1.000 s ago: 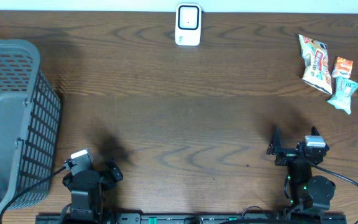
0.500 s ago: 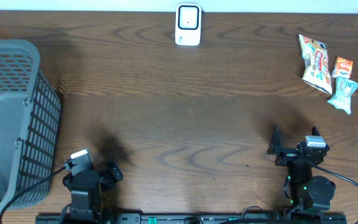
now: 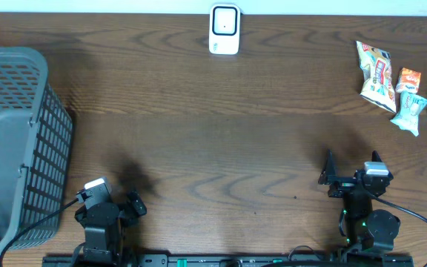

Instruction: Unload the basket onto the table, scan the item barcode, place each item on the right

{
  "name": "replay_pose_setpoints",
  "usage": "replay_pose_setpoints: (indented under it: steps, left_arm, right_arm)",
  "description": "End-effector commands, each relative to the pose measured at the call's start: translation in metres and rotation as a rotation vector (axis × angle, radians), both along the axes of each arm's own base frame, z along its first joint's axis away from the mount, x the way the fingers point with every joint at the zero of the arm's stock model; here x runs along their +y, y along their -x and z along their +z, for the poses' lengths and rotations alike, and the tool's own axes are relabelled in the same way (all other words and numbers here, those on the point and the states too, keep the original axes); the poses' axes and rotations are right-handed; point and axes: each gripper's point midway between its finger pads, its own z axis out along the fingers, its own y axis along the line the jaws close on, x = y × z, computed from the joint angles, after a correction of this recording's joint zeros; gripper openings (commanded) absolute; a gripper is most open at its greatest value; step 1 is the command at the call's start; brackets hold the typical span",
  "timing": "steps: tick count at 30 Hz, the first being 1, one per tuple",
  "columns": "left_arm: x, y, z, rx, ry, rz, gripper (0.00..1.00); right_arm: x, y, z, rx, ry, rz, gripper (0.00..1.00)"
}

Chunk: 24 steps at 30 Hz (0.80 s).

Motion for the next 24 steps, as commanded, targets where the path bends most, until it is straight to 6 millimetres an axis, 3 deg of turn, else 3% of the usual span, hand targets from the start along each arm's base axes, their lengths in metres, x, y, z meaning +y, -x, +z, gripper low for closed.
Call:
replay_pose_setpoints:
  steps: [1, 6, 10, 14, 22, 24]
  left_arm:
    - [-0.004, -0.011, 0.014, -0.084, 0.007, -0.024, 0.98]
    - [-0.008, -0.040, 0.073, -0.357, 0.039, -0.026, 0.98]
    - [-0.009, -0.048, 0.097, -0.451, -0.013, -0.057, 0.98]
    - [-0.010, -0.052, 0.097, -0.463, -0.094, -0.098, 0.98]
    - [-0.039, -0.070, 0.069, -0.525, -0.205, -0.311, 0.98]
    - [-0.039, -0.070, 0.066, -0.511, -0.217, -0.320, 0.98]
  right_arm:
    - [-0.001, 0.000, 0.000, -0.002, -0.009, -0.001, 0.99]
    - [-0.001, 0.000, 0.000, -0.002, -0.009, -0.001, 0.99]
    - [-0.001, 0.000, 0.000, -0.002, -0.009, -0.001, 0.99]
    - [-0.001, 0.000, 0.000, -0.002, -0.009, -0.001, 0.99]
    - [-0.001, 0.000, 0.000, -0.002, -0.009, -0.001, 0.99]
    - [-0.001, 0.000, 0.000, -0.002, -0.009, -0.001, 0.99]
